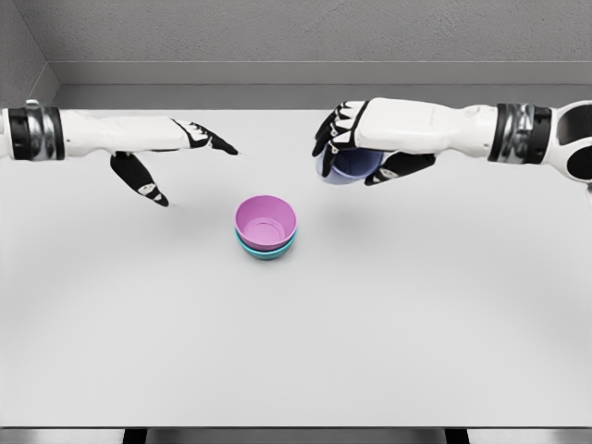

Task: Stacking bowl and cup with both arms

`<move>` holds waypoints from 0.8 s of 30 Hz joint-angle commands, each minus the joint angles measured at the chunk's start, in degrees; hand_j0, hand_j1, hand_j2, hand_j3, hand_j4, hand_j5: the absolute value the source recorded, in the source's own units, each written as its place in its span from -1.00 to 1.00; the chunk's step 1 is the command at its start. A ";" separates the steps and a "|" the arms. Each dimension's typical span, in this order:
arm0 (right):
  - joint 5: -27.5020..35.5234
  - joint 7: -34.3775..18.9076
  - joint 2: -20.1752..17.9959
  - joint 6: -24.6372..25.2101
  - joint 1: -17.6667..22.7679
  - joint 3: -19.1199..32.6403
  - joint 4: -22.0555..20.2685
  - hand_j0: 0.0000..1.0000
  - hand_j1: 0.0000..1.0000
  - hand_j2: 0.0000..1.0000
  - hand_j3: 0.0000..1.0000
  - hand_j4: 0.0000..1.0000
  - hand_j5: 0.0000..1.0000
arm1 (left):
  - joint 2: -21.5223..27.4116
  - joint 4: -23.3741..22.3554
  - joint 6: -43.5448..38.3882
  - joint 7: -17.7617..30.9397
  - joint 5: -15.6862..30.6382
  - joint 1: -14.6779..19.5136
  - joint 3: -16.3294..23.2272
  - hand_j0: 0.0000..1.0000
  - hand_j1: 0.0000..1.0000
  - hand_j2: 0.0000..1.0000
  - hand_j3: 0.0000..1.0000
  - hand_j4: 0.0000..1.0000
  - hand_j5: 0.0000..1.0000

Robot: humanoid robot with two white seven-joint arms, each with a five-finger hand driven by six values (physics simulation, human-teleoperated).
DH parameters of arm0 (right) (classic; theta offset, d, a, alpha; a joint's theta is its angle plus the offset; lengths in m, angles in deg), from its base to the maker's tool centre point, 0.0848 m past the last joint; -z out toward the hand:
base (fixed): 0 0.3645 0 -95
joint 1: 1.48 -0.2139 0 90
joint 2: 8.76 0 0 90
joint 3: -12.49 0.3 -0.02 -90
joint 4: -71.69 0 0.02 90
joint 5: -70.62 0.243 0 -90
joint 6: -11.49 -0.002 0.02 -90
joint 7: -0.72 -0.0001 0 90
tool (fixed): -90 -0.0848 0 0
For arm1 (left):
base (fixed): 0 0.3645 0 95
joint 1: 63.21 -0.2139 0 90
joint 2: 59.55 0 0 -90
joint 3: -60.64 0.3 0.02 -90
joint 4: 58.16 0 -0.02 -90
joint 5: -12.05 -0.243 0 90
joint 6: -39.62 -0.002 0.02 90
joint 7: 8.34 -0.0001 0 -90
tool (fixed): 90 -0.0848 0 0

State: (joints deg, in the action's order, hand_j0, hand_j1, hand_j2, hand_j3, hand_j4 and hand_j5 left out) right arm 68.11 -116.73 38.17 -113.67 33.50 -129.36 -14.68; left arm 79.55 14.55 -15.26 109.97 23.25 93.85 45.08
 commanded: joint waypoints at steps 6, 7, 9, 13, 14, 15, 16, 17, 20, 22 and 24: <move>0.49 0.03 0.26 0.17 -0.79 -0.18 -2.40 0.11 0.11 0.11 0.11 0.11 0.11 | 4.34 1.21 -0.13 -0.02 1.27 -7.12 -8.69 1.00 1.00 1.00 1.00 1.00 1.00; 0.49 0.03 0.26 0.17 -0.79 -0.18 -2.75 0.11 0.11 0.11 0.11 0.11 0.11 | 4.34 1.21 -0.13 -0.02 1.27 -7.12 -8.69 1.00 1.00 1.00 1.00 1.00 1.00; 0.49 0.03 0.35 0.17 -0.79 -0.27 -3.11 0.11 0.11 0.11 0.11 0.11 0.11 | 4.34 1.38 -0.13 -0.02 1.27 -7.12 -8.78 1.00 1.00 1.00 1.00 1.00 1.00; 0.40 0.03 0.70 0.17 -0.70 -0.44 -4.16 0.11 0.11 0.11 0.11 0.11 0.11 | 4.34 1.56 -0.13 -0.02 1.27 -7.30 -8.87 1.00 1.00 1.00 1.00 1.00 1.00; 0.40 0.03 0.88 0.17 -0.79 -0.44 -4.16 0.11 0.11 0.11 0.11 0.11 0.11 | 4.34 1.56 -0.13 -0.02 1.27 -7.30 -8.87 1.00 1.00 1.00 1.00 1.00 1.00; 0.40 0.03 1.14 0.17 -0.79 -0.44 -4.16 0.11 0.11 0.11 0.11 0.11 0.11 | 4.42 1.56 -0.13 -0.02 1.27 -7.47 -8.87 1.00 1.00 1.00 1.00 1.00 1.00; 0.40 0.03 1.14 0.17 -0.79 -0.53 -4.16 0.11 0.11 0.11 0.11 0.11 0.11 | 4.42 1.56 -0.13 -0.02 1.27 -7.56 -8.96 1.00 1.00 1.00 1.00 1.00 1.00; 0.40 0.03 1.14 0.17 -0.79 -0.53 -4.25 0.11 0.11 0.11 0.11 0.11 0.11 | 4.42 1.47 -0.13 -0.11 1.27 -7.65 -8.96 1.00 1.00 1.00 1.00 1.00 1.00; 0.40 0.03 1.49 0.17 -0.70 -0.53 -4.16 0.11 0.11 0.11 0.11 0.11 0.11 | 4.42 1.47 -0.13 -0.11 1.45 -9.40 -9.66 1.00 1.00 1.00 1.00 1.00 1.00; 0.40 0.03 1.84 0.17 -0.70 -0.53 -4.16 0.11 0.11 0.11 0.11 0.11 0.11 | 4.42 1.47 -0.13 -0.11 1.27 -15.99 -17.83 1.00 1.00 1.00 1.00 1.00 1.00; 0.40 0.03 2.64 0.17 -0.70 -0.88 -4.16 0.11 0.11 0.11 0.11 0.11 0.11 | 4.42 1.47 -0.13 -0.11 1.19 -18.28 -20.38 1.00 1.00 1.00 1.00 1.00 1.00</move>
State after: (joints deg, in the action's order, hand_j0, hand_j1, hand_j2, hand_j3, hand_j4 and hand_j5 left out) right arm 68.10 -116.76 40.30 -113.67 32.80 -130.11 -18.82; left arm 83.93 16.01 -15.22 109.91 23.94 75.48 28.39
